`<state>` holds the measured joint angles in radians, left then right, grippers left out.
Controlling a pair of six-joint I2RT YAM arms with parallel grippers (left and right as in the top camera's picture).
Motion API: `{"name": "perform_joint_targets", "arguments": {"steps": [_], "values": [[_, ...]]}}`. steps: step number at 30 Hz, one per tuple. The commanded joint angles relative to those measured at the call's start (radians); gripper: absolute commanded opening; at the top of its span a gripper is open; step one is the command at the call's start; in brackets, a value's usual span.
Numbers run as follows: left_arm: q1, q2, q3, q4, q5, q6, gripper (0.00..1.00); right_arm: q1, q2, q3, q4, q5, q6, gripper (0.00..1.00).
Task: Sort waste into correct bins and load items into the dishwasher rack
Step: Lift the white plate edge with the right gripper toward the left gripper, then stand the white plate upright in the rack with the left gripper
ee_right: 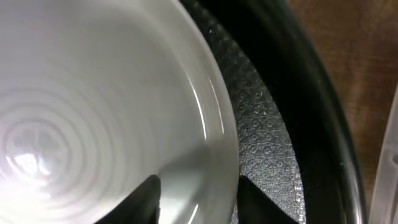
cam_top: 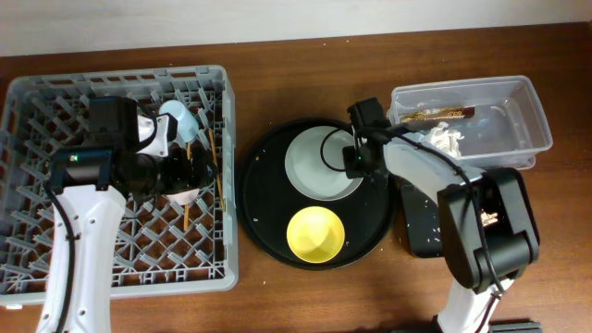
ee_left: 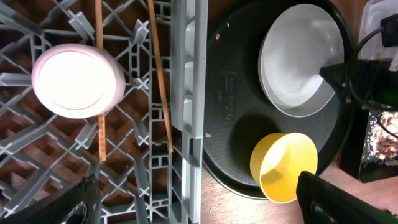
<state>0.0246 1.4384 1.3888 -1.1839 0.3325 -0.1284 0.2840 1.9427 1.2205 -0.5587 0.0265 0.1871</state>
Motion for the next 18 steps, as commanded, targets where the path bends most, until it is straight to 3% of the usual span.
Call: {"name": "perform_joint_targets", "arguments": {"steps": [1,3,6,9,14,15,16,18], "values": [[-0.003,-0.008,-0.003,0.006,-0.008,0.014,0.99,-0.005,-0.023,0.014,-0.026,0.004,0.013,0.04],[-0.003,-0.009,-0.002,0.029,-0.007,0.021,0.99,-0.005,-0.089,0.129,-0.120,-0.060,0.006,0.04],[-0.003,-0.045,-0.002,0.071,0.059,0.021,0.99,-0.005,-0.274,0.311,-0.241,-0.309,-0.006,0.04],[-0.003,-0.075,-0.002,0.116,0.376,0.039,0.99,-0.003,-0.414,0.315,-0.313,-0.425,-0.006,0.04],[-0.006,-0.074,-0.003,0.157,0.582,0.040,0.81,0.059,-0.415,0.314,-0.341,-0.512,-0.006,0.04],[-0.024,-0.074,-0.003,0.163,0.581,0.040,0.68,0.094,-0.415,0.314,-0.327,-0.505,-0.006,0.04],[-0.049,-0.075,-0.003,0.164,0.581,0.040,0.63,0.128,-0.415,0.314,-0.317,-0.462,-0.005,0.04],[-0.102,-0.075,-0.003,0.178,0.581,0.040,0.61,0.162,-0.415,0.314,-0.309,-0.422,-0.006,0.04]]}}
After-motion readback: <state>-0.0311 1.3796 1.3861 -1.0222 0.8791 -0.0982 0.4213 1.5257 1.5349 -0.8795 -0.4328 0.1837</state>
